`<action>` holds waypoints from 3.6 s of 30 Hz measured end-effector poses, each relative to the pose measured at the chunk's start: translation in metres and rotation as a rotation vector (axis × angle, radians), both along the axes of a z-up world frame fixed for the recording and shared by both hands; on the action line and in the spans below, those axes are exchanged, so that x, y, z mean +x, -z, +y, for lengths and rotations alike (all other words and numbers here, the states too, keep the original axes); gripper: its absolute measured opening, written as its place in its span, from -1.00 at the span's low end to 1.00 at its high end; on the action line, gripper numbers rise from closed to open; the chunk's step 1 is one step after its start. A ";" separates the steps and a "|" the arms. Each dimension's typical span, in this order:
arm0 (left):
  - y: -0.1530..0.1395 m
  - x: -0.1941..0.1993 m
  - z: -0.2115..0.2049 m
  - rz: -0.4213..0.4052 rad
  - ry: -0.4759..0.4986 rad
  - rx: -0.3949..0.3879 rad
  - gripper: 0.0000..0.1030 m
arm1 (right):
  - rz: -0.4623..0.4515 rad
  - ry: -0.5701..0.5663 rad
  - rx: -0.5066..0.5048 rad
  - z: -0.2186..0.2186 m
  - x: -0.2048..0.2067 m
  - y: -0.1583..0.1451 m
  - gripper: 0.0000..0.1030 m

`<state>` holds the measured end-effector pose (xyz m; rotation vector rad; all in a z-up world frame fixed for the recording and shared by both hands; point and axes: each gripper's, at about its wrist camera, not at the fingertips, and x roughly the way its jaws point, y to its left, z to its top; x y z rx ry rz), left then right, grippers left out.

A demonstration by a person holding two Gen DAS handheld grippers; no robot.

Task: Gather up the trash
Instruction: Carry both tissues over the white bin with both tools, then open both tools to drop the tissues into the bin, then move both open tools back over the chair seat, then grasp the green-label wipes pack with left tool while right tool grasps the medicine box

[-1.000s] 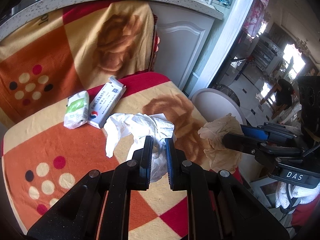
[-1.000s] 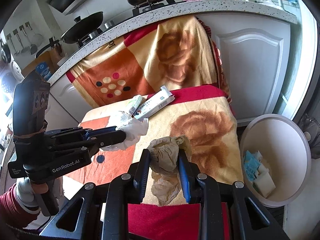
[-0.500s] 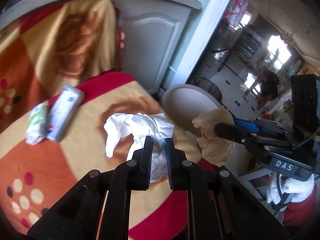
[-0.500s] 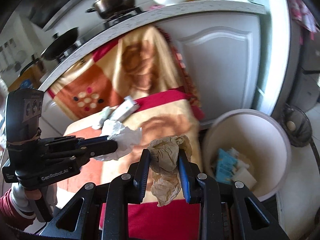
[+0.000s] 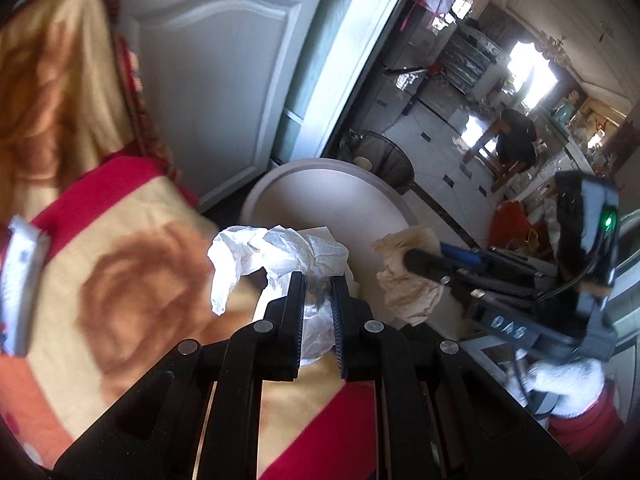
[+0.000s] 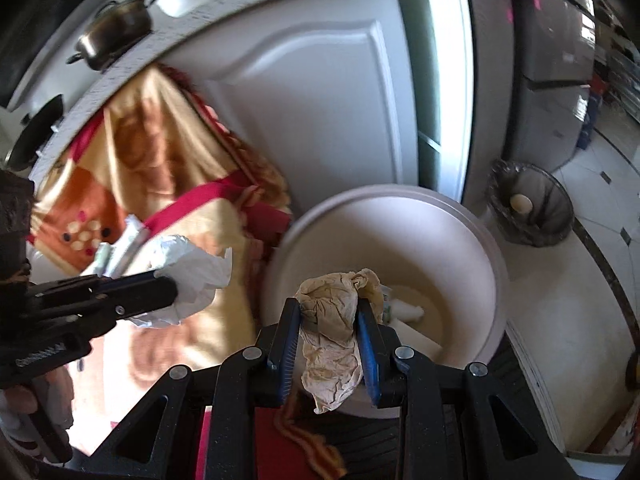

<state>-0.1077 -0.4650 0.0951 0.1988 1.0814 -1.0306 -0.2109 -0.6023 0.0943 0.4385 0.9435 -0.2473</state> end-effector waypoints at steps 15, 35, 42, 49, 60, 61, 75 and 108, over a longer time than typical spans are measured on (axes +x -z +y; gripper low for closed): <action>0.053 -0.002 -0.064 0.070 0.031 0.089 -0.78 | 0.120 0.117 0.022 -0.059 0.002 0.062 -0.28; 0.039 -0.002 -0.038 0.090 0.028 0.056 0.00 | 0.089 0.132 0.036 -0.046 -0.015 0.050 -0.12; 0.020 -0.005 -0.013 0.020 0.007 0.044 0.00 | 0.074 0.096 0.021 -0.025 -0.006 0.034 -0.11; 0.005 0.001 0.042 -0.015 -0.069 0.030 0.00 | 0.049 0.029 0.028 0.012 0.013 0.014 0.03; -0.004 0.077 0.186 -0.036 -0.376 0.057 0.25 | 0.017 -0.166 0.050 0.099 0.067 0.000 0.12; -0.003 0.084 0.195 -0.033 -0.403 0.060 0.29 | 0.016 -0.177 0.053 0.105 0.071 0.001 0.12; 0.047 0.174 0.256 0.074 -0.615 0.114 0.30 | 0.015 -0.343 0.052 0.179 0.122 -0.005 0.22; 0.021 0.134 0.373 0.044 -0.668 0.006 -0.73 | 0.209 -0.420 -0.021 0.295 0.263 0.051 0.08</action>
